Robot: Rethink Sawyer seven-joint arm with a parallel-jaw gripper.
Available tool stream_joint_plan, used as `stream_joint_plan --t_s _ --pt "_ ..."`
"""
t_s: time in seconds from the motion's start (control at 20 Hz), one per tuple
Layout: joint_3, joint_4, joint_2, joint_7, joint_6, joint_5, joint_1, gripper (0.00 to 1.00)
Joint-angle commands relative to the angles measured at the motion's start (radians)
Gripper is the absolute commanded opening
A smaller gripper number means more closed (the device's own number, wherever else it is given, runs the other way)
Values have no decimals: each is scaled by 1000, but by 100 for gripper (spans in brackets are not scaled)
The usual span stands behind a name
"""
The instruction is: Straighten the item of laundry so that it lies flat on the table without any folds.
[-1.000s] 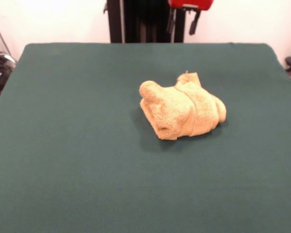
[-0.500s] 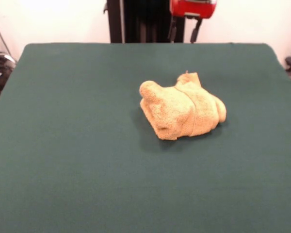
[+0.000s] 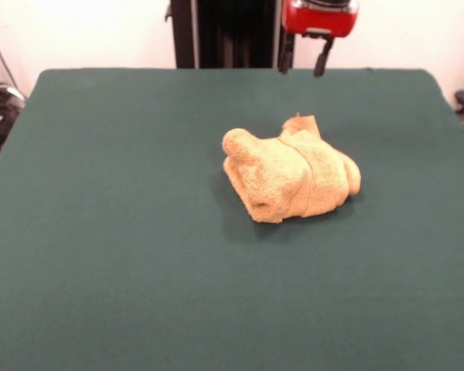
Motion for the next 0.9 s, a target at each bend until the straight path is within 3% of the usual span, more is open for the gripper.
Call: stream_joint_plan --t_s 0.05,0.9 --pt "31 -111 33 169 64 25 38 100" --pt "65 -180 73 176 -15 30 2 100"
